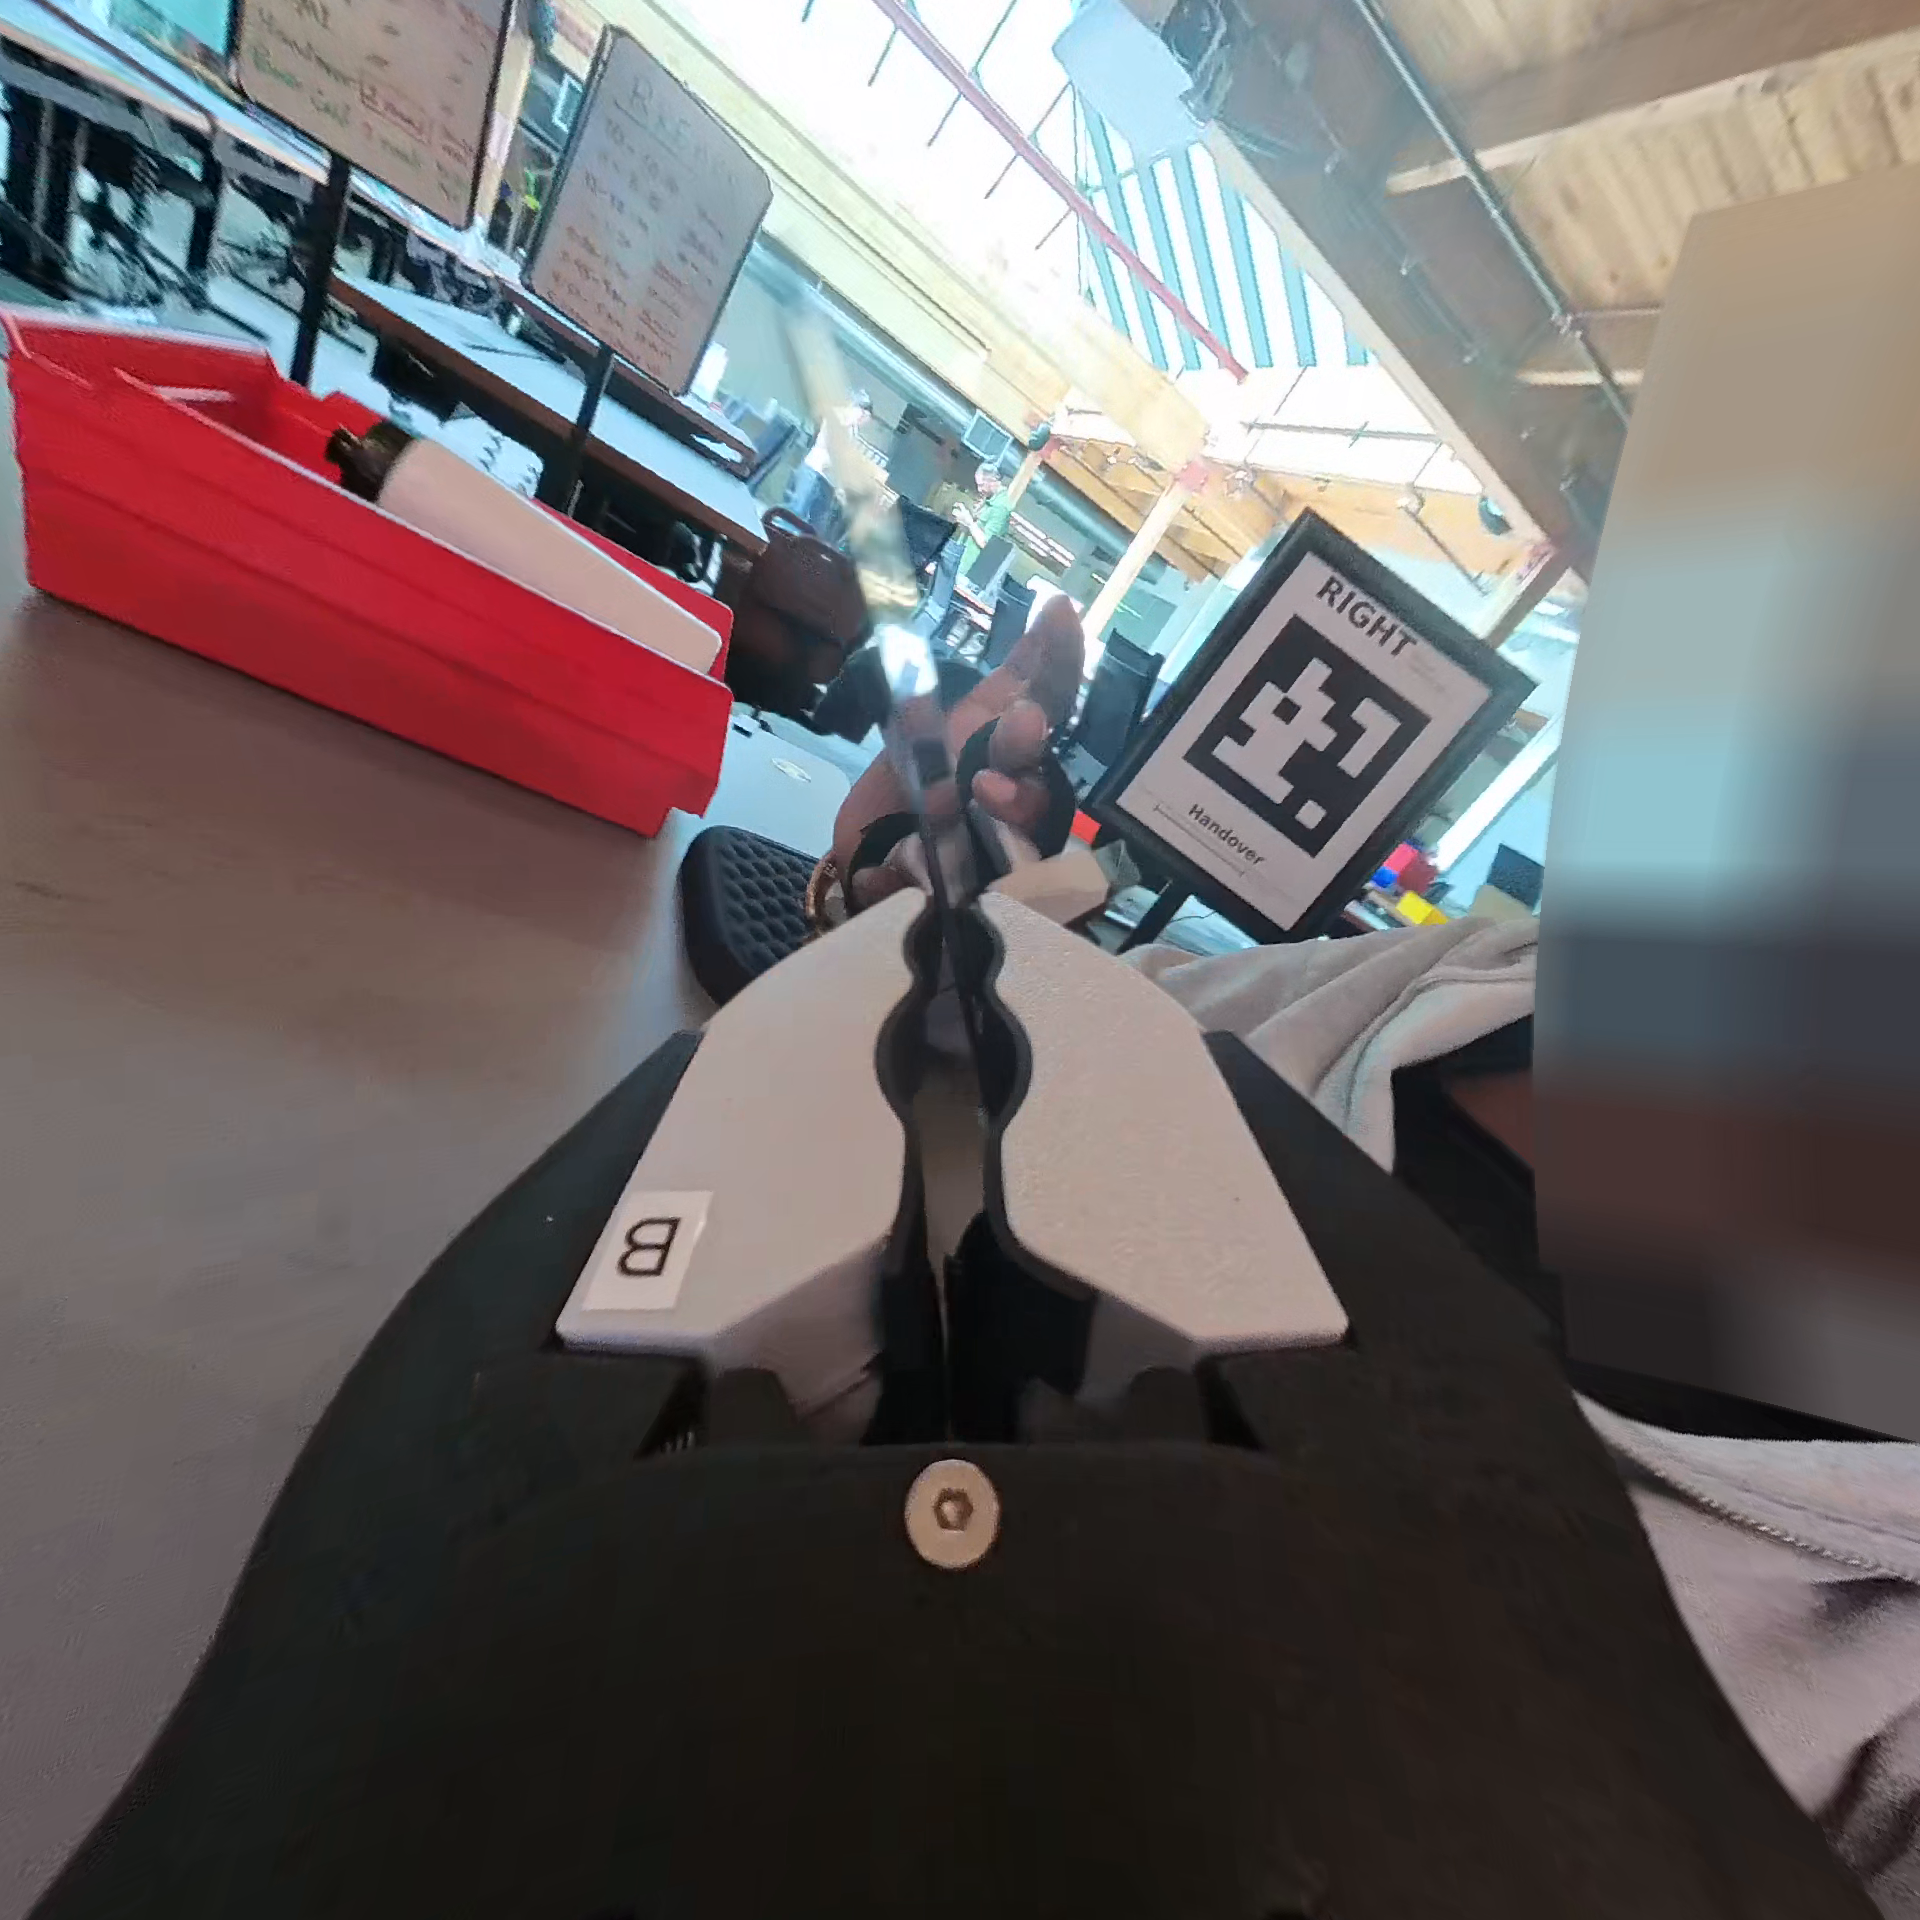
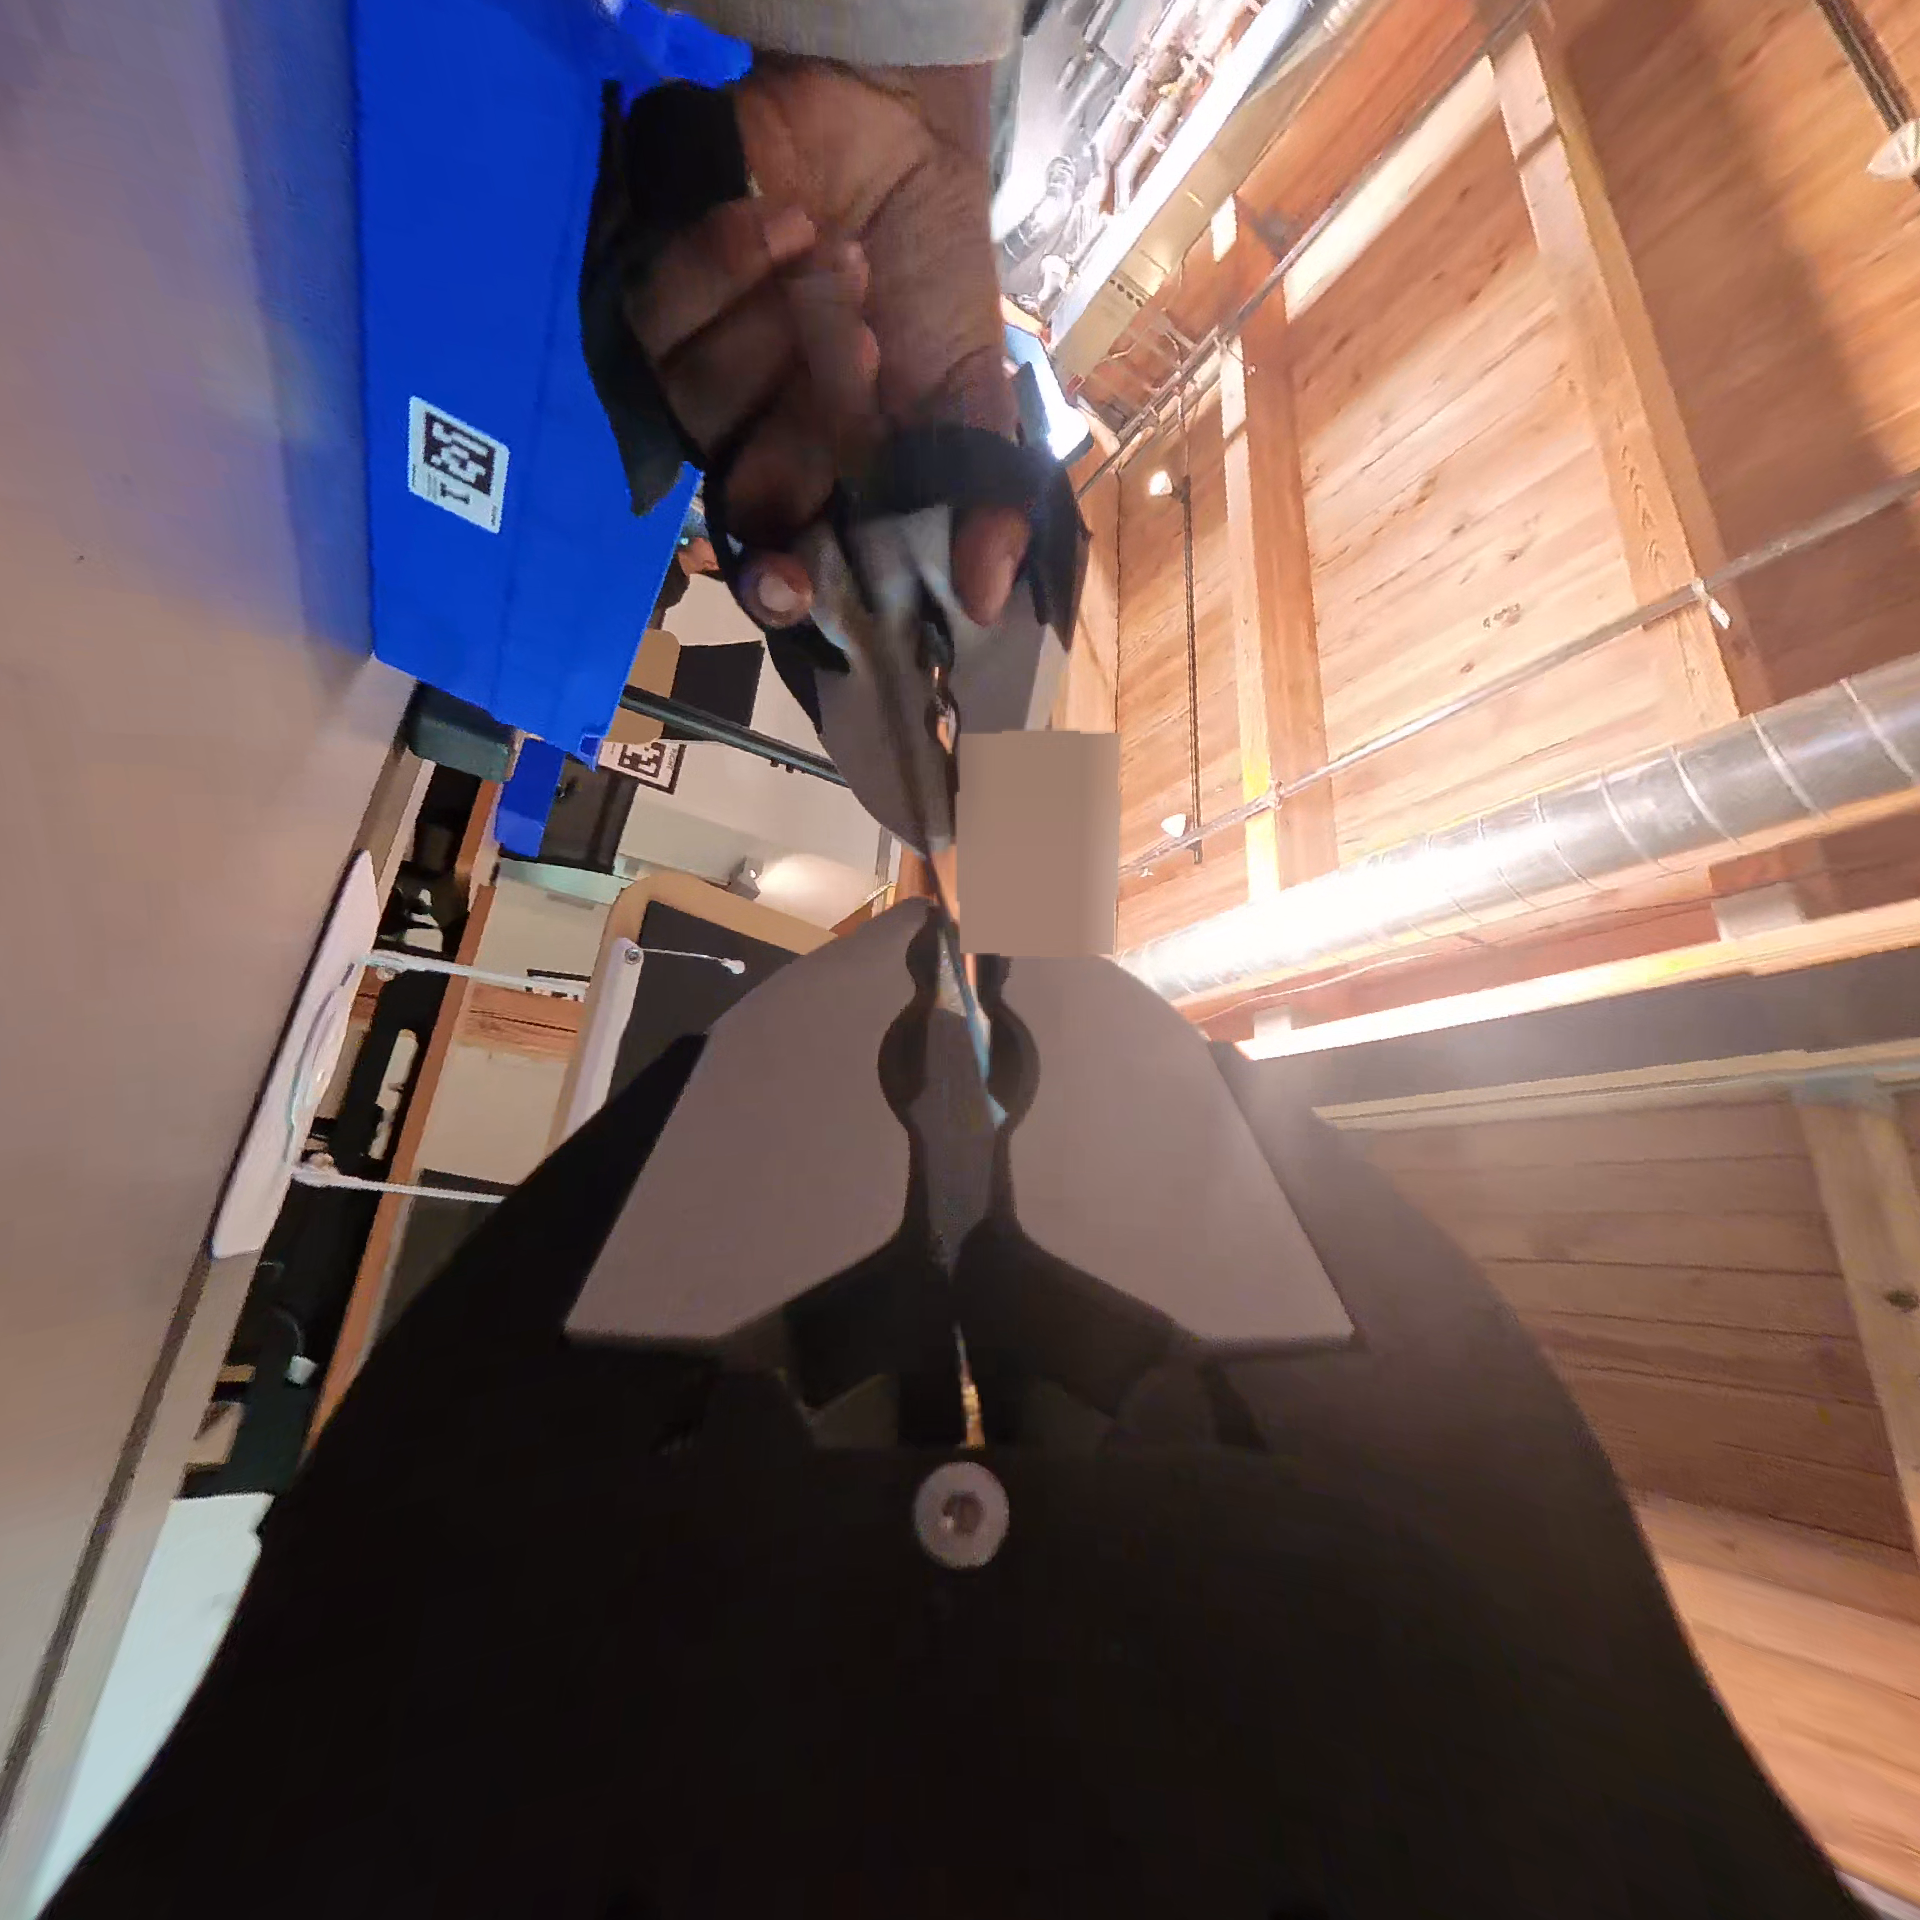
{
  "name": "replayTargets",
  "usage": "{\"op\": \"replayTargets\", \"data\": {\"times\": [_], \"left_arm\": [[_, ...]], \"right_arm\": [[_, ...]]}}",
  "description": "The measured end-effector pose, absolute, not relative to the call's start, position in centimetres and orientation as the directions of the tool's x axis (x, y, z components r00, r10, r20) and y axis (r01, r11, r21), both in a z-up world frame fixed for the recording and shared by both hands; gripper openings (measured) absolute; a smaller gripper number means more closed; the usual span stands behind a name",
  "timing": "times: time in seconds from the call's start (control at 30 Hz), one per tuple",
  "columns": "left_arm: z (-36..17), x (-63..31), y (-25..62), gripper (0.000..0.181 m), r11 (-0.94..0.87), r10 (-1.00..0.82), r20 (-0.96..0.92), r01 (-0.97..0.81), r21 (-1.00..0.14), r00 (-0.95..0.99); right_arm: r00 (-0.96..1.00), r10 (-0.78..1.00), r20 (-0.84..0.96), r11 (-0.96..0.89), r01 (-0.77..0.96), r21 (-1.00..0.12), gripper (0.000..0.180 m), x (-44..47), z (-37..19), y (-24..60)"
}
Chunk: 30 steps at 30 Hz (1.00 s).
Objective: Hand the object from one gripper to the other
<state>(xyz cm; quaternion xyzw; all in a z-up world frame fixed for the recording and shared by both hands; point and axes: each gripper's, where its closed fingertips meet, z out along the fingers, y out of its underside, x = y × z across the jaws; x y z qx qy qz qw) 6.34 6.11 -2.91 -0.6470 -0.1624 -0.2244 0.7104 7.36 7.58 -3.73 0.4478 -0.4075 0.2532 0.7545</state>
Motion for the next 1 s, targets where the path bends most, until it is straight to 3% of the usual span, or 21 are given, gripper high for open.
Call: {"op": "replayTargets", "data": {"times": [0.03, 0.13, 0.2, 0.27, 0.33, 0.4, 0.5, 0.6, 0.67, 0.7, 0.77, 0.83, 0.9, 1.0], "left_arm": [[-2.5, 6.4, 5.9, 0.001, 0.081, -0.11, 0.49, 0.499, -0.863, 0.865], [-0.7, 5.7, 4.9, 0.001, 0.212, -0.047, 0.357, 0.358, -0.909, 0.933], [0.5, 5.4, 4.0, 0.001, 0.294, -0.011, 0.287, 0.278, -0.914, 0.958], [1.2, 5.2, 3.4, 0.001, 0.345, 0.023, 0.236, 0.214, -0.914, 0.971], [1.5, 5.3, 3.4, 0.001, 0.362, 0.051, 0.177, 0.147, -0.92, 0.983], [1.3, 5.5, 3.9, 0.001, 0.359, 0.064, 0.131, 0.099, -0.928, 0.989], [0.5, 5.6, 5.1, 0.001, 0.319, 0.069, 0.12, 0.092, -0.943, 0.99], [-0.5, 5.7, 6.1, 0.001, 0.273, 0.051, 0.131, 0.113, -0.955, 0.99], [-0.9, 5.8, 6.6, 0.001, 0.259, 0.041, 0.143, 0.128, -0.957, 0.989], [-1.1, 5.8, 6.8, 0.001, 0.252, 0.038, 0.149, 0.135, -0.958, 0.988], [-1.1, 5.9, 6.8, 0.004, 0.244, 0.032, 0.148, 0.136, -0.96, 0.988], [-0.9, 5.9, 6.7, 0.019, 0.254, 0.035, 0.154, 0.14, -0.957, 0.987], [-0.3, 5.8, 6.2, 0.04, 0.304, 0.022, 0.196, 0.18, -0.936, 0.98], [-0.1, 5.9, 5.7, 0.047, 0.309, -0.065, 0.313, 0.317, -0.897, 0.948]], "right_arm": [[0.513, 0.047, 0.857, 0.477, -0.765, 0.432, 0.022, 7.2, -3.4, 7.6], [0.333, 0.254, 0.908, 0.484, -0.857, 0.178, 0.048, 6.2, -1.0, 8.9], [0.083, 0.412, 0.907, 0.377, -0.922, -0.087, 0.051, 5.5, 0.5, 10.0], [-0.297, 0.494, 0.817, 0.13, -0.904, -0.408, 0.051, 5.2, 1.2, 10.6], [-0.72, 0.413, 0.557, -0.212, -0.671, -0.71, 0.051, 5.3, 1.7, 10.7], [-0.963, 0.201, 0.179, -0.411, -0.249, -0.877, 0.059, 4.6, 1.4, 10.5], [-0.975, -0.098, -0.199, -0.42, 0.222, -0.88, 0.061, 4.4, 0.1, 9.3], [-0.957, -0.148, -0.248, -0.395, 0.287, -0.873, 0.046, 4.6, -0.6, 8.5], [-0.981, -0.106, -0.165, -0.367, 0.193, -0.91, 0.03, 5.1, -1.2, 8.0], [-0.992, -0.081, -0.093, -0.345, 0.115, -0.932, 0.007, 5.5, -1.6, 7.8], [-0.998, 0.005, 0.069, -0.305, -0.067, -0.95, 0.002, 5.7, -1.9, 7.7], [-0.964, 0.075, 0.256, -0.272, -0.267, -0.925, 0.001, 6.2, -1.7, 7.9], [-0.849, 0.173, 0.5, -0.215, -0.528, -0.822, 0.002, 6.9, -1.3, 8.1], [-0.43, 0.334, 0.839, -0.004, -0.891, -0.454, 0.001, 7.5, -1.0, 8.6]]}}
